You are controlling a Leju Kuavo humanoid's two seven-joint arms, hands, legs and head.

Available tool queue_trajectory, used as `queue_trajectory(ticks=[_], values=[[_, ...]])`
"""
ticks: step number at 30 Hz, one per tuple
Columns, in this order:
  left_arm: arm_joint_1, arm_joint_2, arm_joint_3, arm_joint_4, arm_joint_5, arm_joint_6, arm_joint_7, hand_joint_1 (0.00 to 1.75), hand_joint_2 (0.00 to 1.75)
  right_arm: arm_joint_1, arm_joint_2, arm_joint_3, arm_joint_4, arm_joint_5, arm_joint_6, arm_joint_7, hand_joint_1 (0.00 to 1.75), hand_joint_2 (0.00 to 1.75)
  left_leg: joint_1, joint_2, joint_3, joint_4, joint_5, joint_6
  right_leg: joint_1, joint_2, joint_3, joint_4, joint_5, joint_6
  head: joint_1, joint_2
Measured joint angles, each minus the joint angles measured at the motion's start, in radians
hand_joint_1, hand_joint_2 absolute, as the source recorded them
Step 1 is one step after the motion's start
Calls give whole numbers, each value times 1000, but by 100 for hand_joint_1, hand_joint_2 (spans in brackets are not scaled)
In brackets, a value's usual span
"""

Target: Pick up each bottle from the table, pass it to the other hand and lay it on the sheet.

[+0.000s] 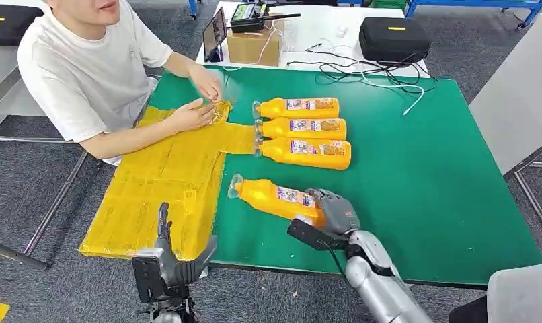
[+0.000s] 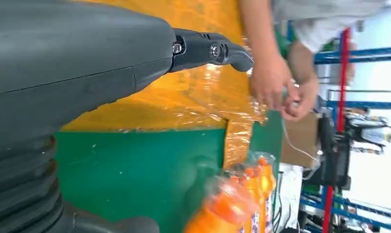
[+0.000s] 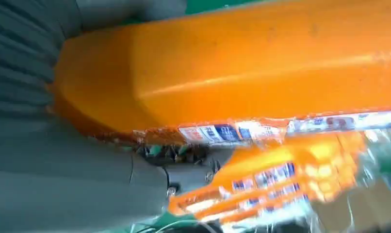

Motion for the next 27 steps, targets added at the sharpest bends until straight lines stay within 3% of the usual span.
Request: queue_trajectory(ticks=[7, 15, 18, 22, 27], values=[[10, 8, -13, -31, 150, -173, 79, 0, 175, 63, 19, -35, -75, 16, -222, -84, 175, 175, 0, 1, -2, 0, 0, 0, 0, 0, -2, 0, 0, 0, 0, 0], [17, 29, -66, -59, 193, -285, 100, 0, 175, 83, 35, -63, -118, -47, -272, -155, 175, 175, 0, 0, -2, 0, 0, 0, 0, 0, -2, 0, 0, 0, 0, 0], [18, 38, -89, -60, 219, -333, 115, 0, 175, 89, 45, -64, -133, -81, -269, -184, 175, 175, 0, 0, -2, 0, 0, 0, 0, 0, -3, 0, 0, 0, 0, 0], [15, 47, -116, -60, 235, -391, 109, 0, 175, 100, 63, -41, -148, -133, -166, -259, 175, 175, 0, 1, -2, 0, 0, 0, 0, 0, -3, 0, 0, 0, 0, 0], [-2, 46, -128, -64, 261, -415, 98, 0, 175, 135, 121, 92, -149, -183, -42, -356, 175, 175, 1, 1, -3, 0, 0, 0, 1, 0, -3, 0, 0, 0, 0, 0]])
